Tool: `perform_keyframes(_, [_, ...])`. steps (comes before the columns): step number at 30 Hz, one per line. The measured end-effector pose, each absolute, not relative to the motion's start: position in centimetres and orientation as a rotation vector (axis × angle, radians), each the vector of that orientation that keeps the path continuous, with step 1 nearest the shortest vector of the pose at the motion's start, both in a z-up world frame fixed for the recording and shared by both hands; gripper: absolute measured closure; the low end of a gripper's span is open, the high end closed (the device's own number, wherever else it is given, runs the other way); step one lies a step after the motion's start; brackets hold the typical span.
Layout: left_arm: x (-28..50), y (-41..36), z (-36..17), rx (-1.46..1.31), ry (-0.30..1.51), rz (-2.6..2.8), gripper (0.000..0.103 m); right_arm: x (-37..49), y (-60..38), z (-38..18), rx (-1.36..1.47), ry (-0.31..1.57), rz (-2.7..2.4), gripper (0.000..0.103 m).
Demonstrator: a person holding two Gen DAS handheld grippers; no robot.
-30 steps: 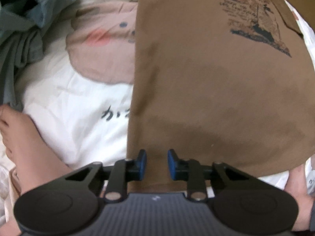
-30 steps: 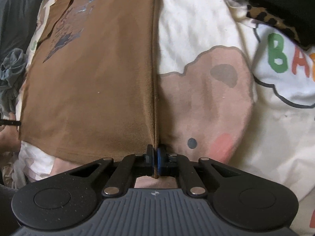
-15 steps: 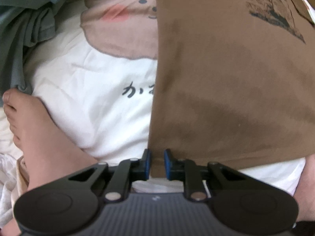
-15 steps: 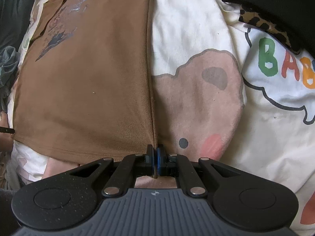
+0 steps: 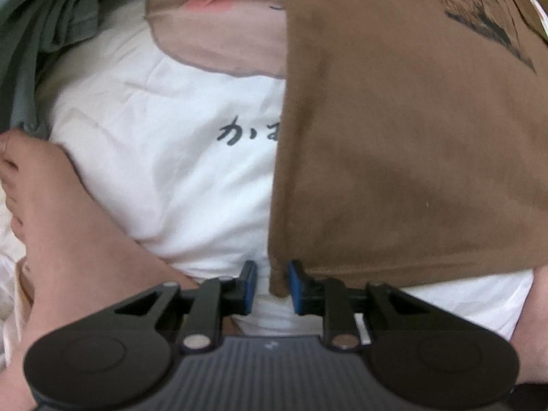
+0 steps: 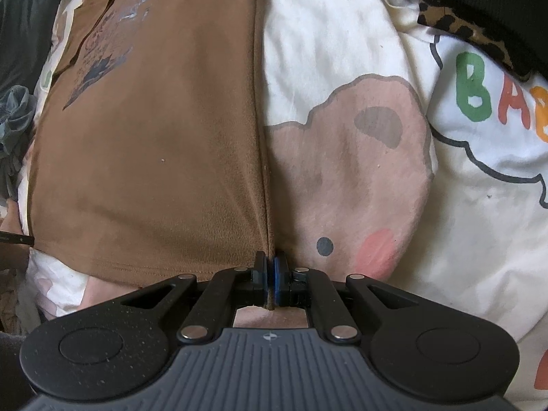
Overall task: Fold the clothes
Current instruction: 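Close the right tool on the shirt hem while the left tool closes on the hem, then hold the hem with both tools and lift it off the duvet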
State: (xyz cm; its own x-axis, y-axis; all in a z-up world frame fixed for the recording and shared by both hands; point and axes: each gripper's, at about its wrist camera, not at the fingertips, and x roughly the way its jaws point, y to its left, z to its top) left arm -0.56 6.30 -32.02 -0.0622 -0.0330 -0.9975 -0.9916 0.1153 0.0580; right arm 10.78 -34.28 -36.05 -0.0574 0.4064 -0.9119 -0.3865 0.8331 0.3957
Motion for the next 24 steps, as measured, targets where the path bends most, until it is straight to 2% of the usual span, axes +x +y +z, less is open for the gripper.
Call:
perform_keyframes(8, [-0.3,6.2,-32.2,-1.133,1.291,1.138,0.08,10.5,-34.8,-36.7,0.097,1.503,0.628,0.097])
perform_keyframes(9, [-0.4,6.3,-32.2,-1.144,1.29,1.144,0.082,10.5,-34.8,-36.8,0.109,1.504,0.624,0.098])
perform_keyframes(12, [-0.5,6.5,-32.1,-1.176,1.296,1.155,0.097,10.4,-34.7,-36.8,0.119,1.503,0.623,0.101])
perform_keyframes(13, [-0.3,6.6,-31.9,-1.172,1.307,1.163,0.098,10.3,-34.6,-36.7,0.106,1.5,0.627,0.101])
perform_keyframes(24, [2.1,7.0,-28.5,-1.099,1.394,1.185,0.099,10.6,-34.1,-33.0,0.011,1.465,0.623,0.102])
